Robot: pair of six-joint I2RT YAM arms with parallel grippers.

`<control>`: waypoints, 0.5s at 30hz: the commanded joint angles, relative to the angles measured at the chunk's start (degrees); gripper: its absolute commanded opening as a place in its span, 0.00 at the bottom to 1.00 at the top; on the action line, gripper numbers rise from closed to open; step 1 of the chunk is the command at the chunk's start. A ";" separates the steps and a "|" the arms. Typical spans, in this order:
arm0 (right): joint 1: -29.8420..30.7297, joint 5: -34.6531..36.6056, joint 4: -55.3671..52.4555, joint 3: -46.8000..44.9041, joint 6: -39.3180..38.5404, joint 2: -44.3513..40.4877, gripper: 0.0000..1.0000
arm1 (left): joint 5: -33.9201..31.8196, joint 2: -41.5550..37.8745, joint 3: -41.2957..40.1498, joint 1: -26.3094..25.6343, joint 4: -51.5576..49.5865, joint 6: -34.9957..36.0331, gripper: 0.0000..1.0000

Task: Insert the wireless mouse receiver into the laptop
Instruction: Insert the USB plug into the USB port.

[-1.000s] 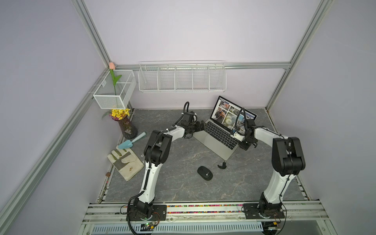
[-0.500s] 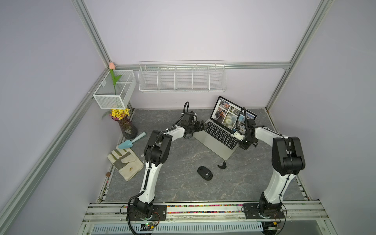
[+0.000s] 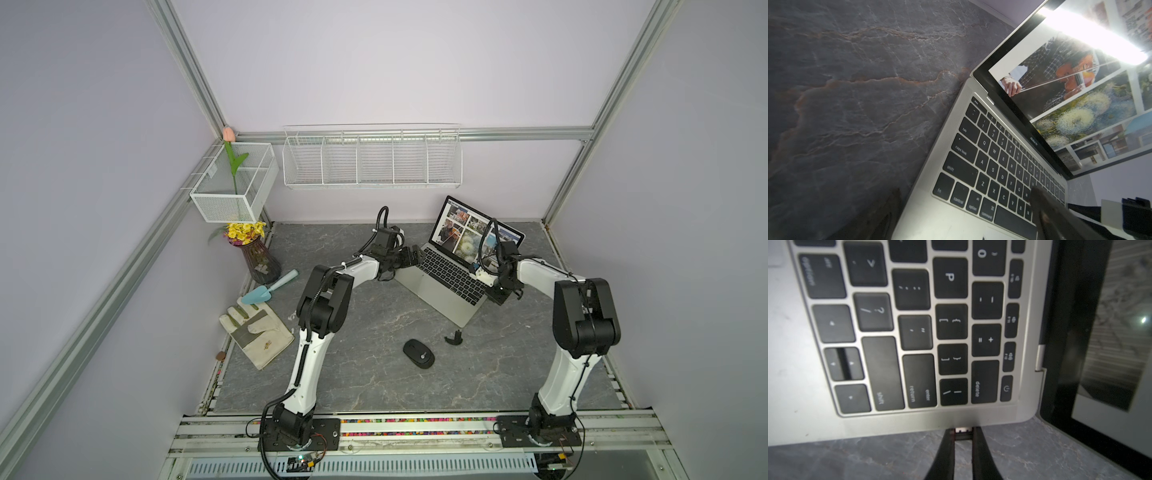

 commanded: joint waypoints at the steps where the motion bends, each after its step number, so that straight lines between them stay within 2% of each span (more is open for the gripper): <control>1: 3.22 -5.56 4.14 0.82 -2.08 1.46 0.07 | 2.40 5.81 -1.32 -2.33 -10.91 -0.56 0.99; 4: 3.37 -4.45 4.70 1.90 -0.09 2.65 0.07 | 2.55 5.80 -1.23 -2.43 -11.00 -0.54 0.99; 6: 3.13 -4.26 4.13 2.16 -0.02 2.65 0.15 | 1.68 5.39 -1.46 -2.35 -11.22 -0.37 0.99; 8: 2.78 -5.00 2.65 2.19 -0.61 1.91 0.33 | 1.15 4.79 -1.99 -2.12 -10.99 -0.39 0.99; 13: 0.45 -6.53 1.23 -1.24 -0.77 -5.23 0.54 | 0.97 3.21 -3.67 -1.01 -9.46 -0.99 0.99; 15: -0.69 -7.21 1.07 -3.07 1.24 -9.27 0.67 | 0.89 2.67 -4.08 -0.61 -9.23 -0.73 0.99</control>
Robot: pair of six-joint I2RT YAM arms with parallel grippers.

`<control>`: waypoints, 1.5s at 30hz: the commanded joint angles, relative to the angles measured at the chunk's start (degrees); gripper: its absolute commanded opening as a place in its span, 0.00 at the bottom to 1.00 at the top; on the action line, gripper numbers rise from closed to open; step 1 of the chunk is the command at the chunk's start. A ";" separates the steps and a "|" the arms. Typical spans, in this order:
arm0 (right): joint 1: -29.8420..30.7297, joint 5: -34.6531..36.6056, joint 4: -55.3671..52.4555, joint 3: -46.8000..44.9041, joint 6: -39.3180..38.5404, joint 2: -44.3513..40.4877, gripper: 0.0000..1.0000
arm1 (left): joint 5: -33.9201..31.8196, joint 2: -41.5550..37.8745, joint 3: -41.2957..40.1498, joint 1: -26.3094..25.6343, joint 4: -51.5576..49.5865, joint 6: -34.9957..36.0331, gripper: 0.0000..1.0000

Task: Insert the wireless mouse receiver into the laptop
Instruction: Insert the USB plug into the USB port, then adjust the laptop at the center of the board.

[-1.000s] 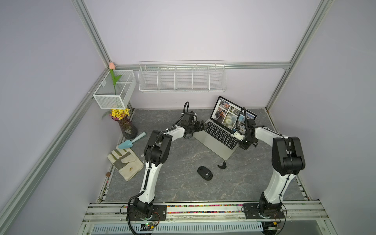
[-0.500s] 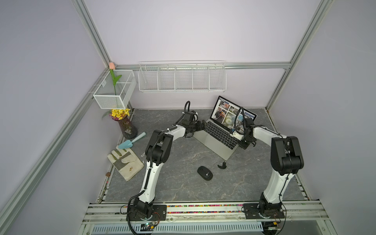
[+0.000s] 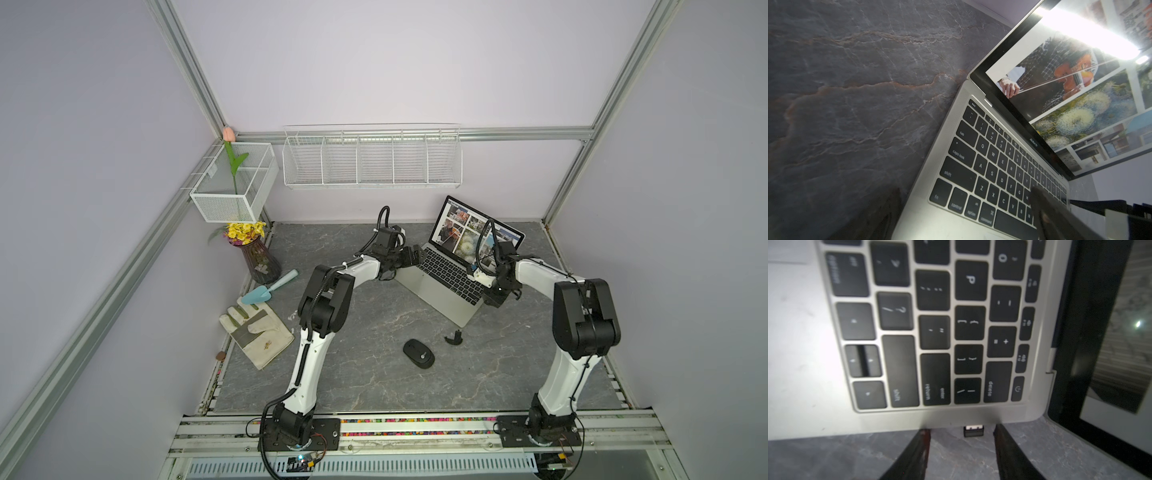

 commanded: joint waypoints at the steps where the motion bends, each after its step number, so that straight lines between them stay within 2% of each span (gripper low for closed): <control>1: -1.56 -5.43 2.40 -2.49 3.56 -8.56 0.73 | 0.98 2.47 -3.95 -0.48 -10.07 -1.08 0.99; 2: -2.23 -5.66 3.41 -3.30 6.92 -10.58 0.78 | 0.99 2.42 -4.00 -0.39 -10.15 -0.99 0.99; 4: -3.84 -4.86 7.69 -4.88 20.79 -15.04 0.94 | 1.20 2.49 -4.06 -0.25 -10.23 -0.60 0.99; 6: -5.19 -3.91 10.13 -6.32 38.71 -17.57 0.89 | 1.41 2.60 -4.06 -0.15 -10.37 -0.43 0.99; 10: -5.67 -4.73 12.52 -13.04 69.46 -19.93 0.89 | 1.21 2.27 -4.61 0.13 -10.34 -0.28 0.99; 13: -5.54 -7.42 20.80 -20.59 85.14 -20.46 0.89 | 1.19 2.20 -4.85 0.44 -10.39 -0.34 0.99; 14: -5.36 -7.94 22.85 -22.37 87.60 -19.96 0.89 | 1.29 2.21 -4.85 0.57 -10.36 -0.37 0.99; 16: -3.55 -4.94 24.40 -22.43 89.37 -17.82 0.89 | 1.28 2.30 -4.94 0.75 -10.27 -0.37 0.99; 19: -1.44 -2.17 24.12 -20.53 88.06 -13.79 0.89 | 1.04 2.07 -5.02 0.93 -10.55 -0.21 0.99; 25: -0.88 -1.96 28.75 -18.23 88.21 -7.89 0.89 | 0.94 1.85 -5.51 0.88 -10.59 -0.24 0.99; 33: 0.65 -7.33 32.67 -17.22 90.26 -5.80 0.89 | 0.83 1.63 -6.59 0.93 -10.00 -0.63 0.99; 40: 1.85 -7.37 34.99 -17.43 92.16 -6.85 0.89 | 1.35 0.97 -7.85 0.93 -9.03 -1.02 0.99; 45: 2.11 -11.27 37.30 -13.47 87.50 -3.75 0.89 | 2.39 -0.93 -12.67 0.25 -5.66 -3.34 0.99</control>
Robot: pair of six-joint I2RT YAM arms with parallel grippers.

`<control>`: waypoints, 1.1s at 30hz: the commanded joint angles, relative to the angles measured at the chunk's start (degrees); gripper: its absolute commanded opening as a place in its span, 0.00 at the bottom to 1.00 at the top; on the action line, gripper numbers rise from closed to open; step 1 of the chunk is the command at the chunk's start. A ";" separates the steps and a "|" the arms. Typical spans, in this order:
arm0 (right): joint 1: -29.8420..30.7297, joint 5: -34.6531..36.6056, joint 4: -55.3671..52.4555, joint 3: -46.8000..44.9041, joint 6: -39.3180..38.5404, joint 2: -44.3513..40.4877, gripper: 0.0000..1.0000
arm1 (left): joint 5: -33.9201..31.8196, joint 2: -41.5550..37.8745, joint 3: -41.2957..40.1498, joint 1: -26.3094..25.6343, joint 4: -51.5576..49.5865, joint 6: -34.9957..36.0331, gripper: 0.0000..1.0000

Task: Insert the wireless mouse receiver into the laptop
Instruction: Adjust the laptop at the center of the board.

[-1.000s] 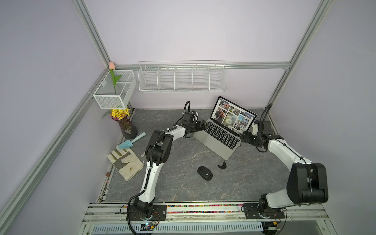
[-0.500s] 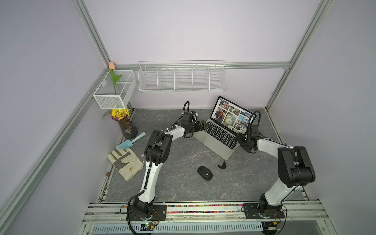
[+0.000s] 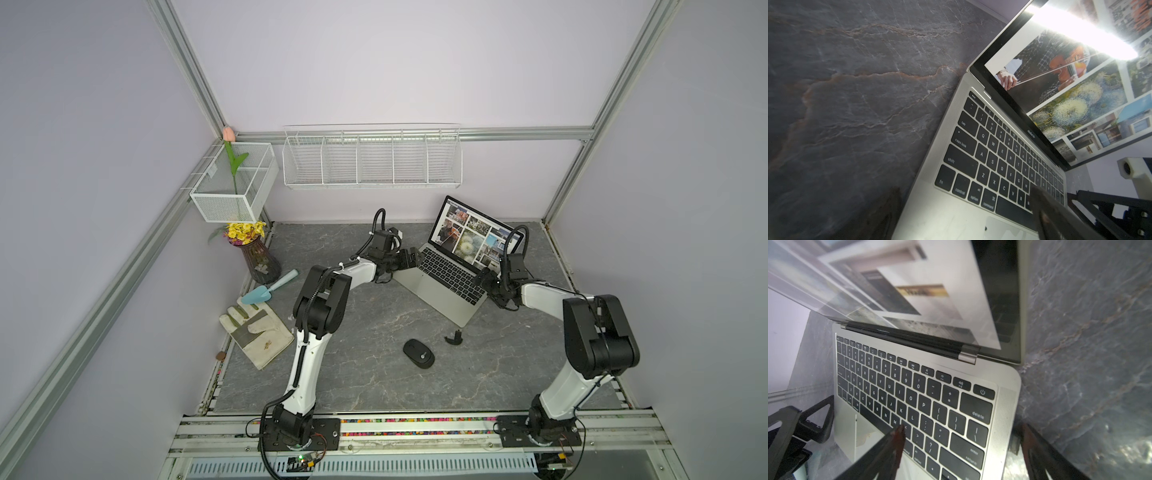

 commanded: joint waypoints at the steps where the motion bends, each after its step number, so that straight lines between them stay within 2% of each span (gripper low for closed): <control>1: 1.68 -7.17 3.48 4.56 -3.43 3.37 0.89 | 0.82 1.25 -7.50 -0.84 -8.70 -4.30 0.99; 7: 2.28 -17.48 3.99 12.62 -10.49 10.41 0.89 | 1.73 -3.60 -18.08 -1.08 -3.24 -6.80 0.99; 9: 2.72 -16.12 4.62 14.76 -10.46 12.20 0.89 | -0.21 -4.69 -18.91 -0.44 -4.34 -5.79 0.99; 11: 2.49 -10.64 3.98 15.37 -8.61 11.90 0.89 | -2.23 -6.60 -19.95 1.35 -4.26 -5.79 0.99; 15: 1.61 0.34 5.42 9.99 -8.65 3.50 0.89 | -9.81 -16.93 -24.60 4.81 -6.79 -2.06 0.99; 18: 1.97 4.55 2.46 5.69 -17.19 -6.10 0.89 | -15.97 -25.51 -28.20 5.17 -11.39 3.40 0.99; 21: 3.66 4.01 -2.23 0.87 -26.34 -15.91 0.89 | -17.11 -32.73 -33.30 5.13 -11.99 5.52 0.99; 25: 12.17 -1.60 -10.04 -5.66 -34.74 -25.00 0.89 | -18.51 -42.06 -41.39 5.14 -9.95 3.53 0.99; 28: 24.54 -1.34 -13.56 -10.32 -36.09 -28.80 0.89 | -22.57 -49.58 -46.13 5.13 -9.73 1.88 0.99; 31: 38.95 5.72 -13.50 -13.01 -35.78 -29.33 0.89 | -28.81 -56.71 -49.33 5.18 -11.90 -1.00 0.99; 33: 46.52 10.48 -13.84 -12.72 -35.16 -27.58 0.89 | -32.57 -61.00 -51.04 5.13 -13.20 -1.71 0.99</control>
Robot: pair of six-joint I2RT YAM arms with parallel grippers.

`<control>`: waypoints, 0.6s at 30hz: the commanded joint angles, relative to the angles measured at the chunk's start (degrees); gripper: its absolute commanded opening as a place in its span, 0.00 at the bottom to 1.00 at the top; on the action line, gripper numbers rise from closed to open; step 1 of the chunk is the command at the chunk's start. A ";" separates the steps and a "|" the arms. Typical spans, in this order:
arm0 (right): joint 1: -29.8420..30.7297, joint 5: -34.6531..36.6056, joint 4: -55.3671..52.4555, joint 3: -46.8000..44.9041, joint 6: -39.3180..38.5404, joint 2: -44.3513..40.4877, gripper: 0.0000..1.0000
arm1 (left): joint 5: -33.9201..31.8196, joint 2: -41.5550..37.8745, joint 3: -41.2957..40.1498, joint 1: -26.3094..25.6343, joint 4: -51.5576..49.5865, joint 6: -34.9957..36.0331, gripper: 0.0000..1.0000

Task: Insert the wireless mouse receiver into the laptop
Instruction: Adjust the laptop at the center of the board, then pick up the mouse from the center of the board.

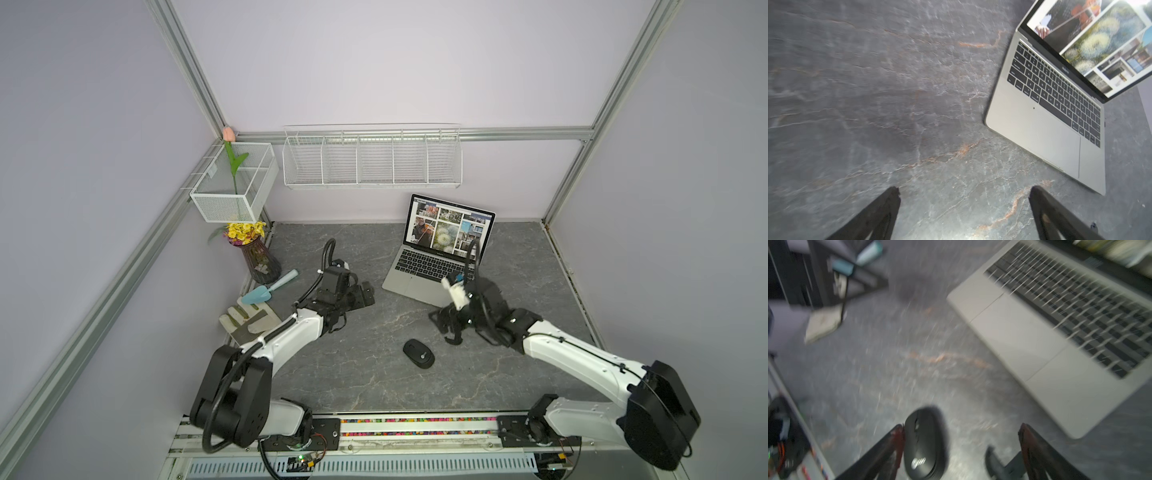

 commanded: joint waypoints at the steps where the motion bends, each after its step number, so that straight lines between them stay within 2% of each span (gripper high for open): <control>1: 9.67 8.16 -3.87 -0.11 -1.56 1.93 0.89 | -9.11 -6.30 -2.34 0.00 -2.44 -2.40 0.99; 4: 15.49 9.82 -4.99 1.41 -0.22 6.62 0.89 | -11.40 -10.75 -4.23 0.00 -3.17 -1.22 0.99; 6: 16.49 10.20 -5.50 1.99 2.07 9.75 0.89 | -12.32 -12.41 -5.26 0.01 -3.26 -1.15 0.99; 10: 16.61 16.44 -5.82 2.21 5.45 12.89 0.89 | -12.01 -14.26 -7.04 0.04 -3.41 -2.47 0.99; 14: 16.76 15.36 -6.29 3.82 5.88 17.06 0.89 | -11.23 -15.18 -8.66 0.00 -1.77 -3.27 0.99; 18: 17.42 13.03 -4.70 3.78 4.99 20.03 0.98 | -9.83 -14.90 -8.46 0.02 0.84 -2.26 0.99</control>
